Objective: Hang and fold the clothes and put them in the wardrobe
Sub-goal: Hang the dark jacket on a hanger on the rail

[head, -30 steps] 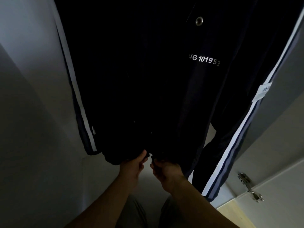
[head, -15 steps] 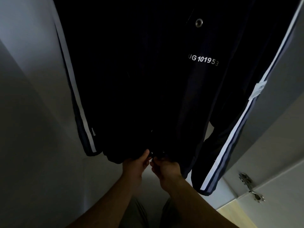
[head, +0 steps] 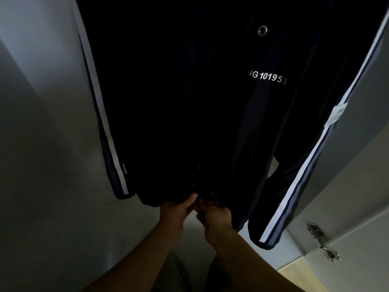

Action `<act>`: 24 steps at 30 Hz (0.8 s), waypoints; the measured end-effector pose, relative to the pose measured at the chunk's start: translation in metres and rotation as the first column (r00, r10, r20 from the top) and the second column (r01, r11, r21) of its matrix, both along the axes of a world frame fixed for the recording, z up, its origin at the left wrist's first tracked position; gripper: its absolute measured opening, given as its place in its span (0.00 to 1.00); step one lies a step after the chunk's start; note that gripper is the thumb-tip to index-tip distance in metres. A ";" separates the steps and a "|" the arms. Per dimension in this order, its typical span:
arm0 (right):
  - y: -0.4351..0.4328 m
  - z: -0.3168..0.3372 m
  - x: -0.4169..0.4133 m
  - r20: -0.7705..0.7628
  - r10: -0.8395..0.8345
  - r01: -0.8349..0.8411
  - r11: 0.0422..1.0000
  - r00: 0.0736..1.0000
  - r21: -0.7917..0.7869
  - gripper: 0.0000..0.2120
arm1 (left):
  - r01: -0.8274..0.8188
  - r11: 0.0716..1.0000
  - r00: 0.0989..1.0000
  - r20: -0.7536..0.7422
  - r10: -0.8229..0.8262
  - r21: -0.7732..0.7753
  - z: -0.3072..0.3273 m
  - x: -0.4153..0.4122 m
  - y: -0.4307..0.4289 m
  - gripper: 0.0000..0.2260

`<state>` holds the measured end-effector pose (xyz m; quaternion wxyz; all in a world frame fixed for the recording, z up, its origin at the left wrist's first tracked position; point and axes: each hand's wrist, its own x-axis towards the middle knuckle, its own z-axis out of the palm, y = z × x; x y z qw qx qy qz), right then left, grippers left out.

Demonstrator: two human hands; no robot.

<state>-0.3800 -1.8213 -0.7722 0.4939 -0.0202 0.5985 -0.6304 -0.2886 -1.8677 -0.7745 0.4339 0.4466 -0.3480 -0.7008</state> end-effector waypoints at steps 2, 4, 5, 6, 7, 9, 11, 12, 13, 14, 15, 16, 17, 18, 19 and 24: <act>0.000 0.000 0.000 -0.013 0.009 -0.009 1.000 1.000 -0.008 0.06 | 0.011 1.000 1.000 0.024 -0.010 -0.019 0.000 0.000 -0.001 0.21; 0.001 -0.001 0.000 -0.019 0.010 -0.010 1.000 1.000 -0.007 0.06 | 0.033 0.998 0.997 0.072 -0.030 -0.044 0.000 0.000 -0.003 0.20; 0.002 -0.001 0.000 -0.024 0.008 -0.008 1.000 1.000 -0.006 0.06 | 0.045 0.998 0.994 0.100 -0.040 -0.052 0.000 0.001 -0.004 0.20; 0.003 -0.002 0.000 -0.030 0.010 -0.010 1.000 1.000 -0.007 0.06 | 0.059 0.996 0.990 0.131 -0.051 -0.059 -0.001 0.002 -0.005 0.20; 0.003 -0.003 0.000 -0.035 0.016 -0.016 1.000 0.999 -0.012 0.06 | 0.076 0.995 0.986 0.155 -0.065 -0.065 -0.002 0.003 -0.006 0.20; 0.003 -0.002 0.002 -0.043 0.025 -0.026 0.999 0.999 -0.028 0.06 | 0.126 0.988 0.974 0.201 -0.106 -0.086 -0.005 0.008 -0.007 0.20; 0.002 0.000 0.003 -0.055 0.018 -0.019 0.999 0.998 -0.030 0.06 | 0.192 0.973 0.948 0.279 -0.150 -0.130 -0.007 0.012 -0.008 0.19; 0.001 0.001 0.004 -0.065 0.016 -0.017 1.000 0.998 -0.021 0.06 | 0.210 0.966 0.933 0.325 -0.153 -0.148 -0.008 0.013 -0.009 0.17; 0.000 0.000 0.005 -0.076 0.014 -0.014 1.000 0.997 -0.007 0.06 | 0.216 0.962 0.919 0.368 -0.143 -0.165 -0.007 0.014 -0.011 0.15; -0.001 0.000 0.006 -0.087 0.013 -0.013 1.000 0.996 0.006 0.06 | 0.228 0.957 0.900 0.415 -0.136 -0.181 -0.007 0.014 -0.013 0.13; -0.001 0.000 0.006 -0.096 0.017 -0.016 1.000 0.995 0.014 0.06 | 0.251 0.949 0.877 0.461 -0.138 -0.193 -0.006 0.014 -0.016 0.13; 0.000 0.000 0.006 -0.097 0.026 -0.025 1.000 0.995 0.015 0.06 | 0.285 0.940 0.851 0.501 -0.157 -0.189 -0.005 0.015 -0.018 0.12; 0.000 0.000 0.005 -0.093 0.038 -0.037 0.999 0.995 0.010 0.05 | 0.318 0.930 0.830 0.527 -0.181 -0.181 -0.003 0.017 -0.020 0.12; 0.001 0.000 0.005 -0.089 0.048 -0.048 0.999 0.995 0.004 0.05 | 0.353 0.919 0.816 0.538 -0.210 -0.176 -0.001 0.019 -0.021 0.13; 0.001 0.000 0.004 -0.085 0.058 -0.057 0.998 0.995 0.005 0.05 | 0.385 0.907 0.806 0.542 -0.239 -0.172 0.000 0.022 -0.023 0.13; 0.001 0.000 -0.003 -0.081 0.110 -0.110 0.994 0.991 -0.004 0.05 | 0.460 0.877 0.793 0.508 -0.336 -0.139 0.006 0.029 -0.023 0.15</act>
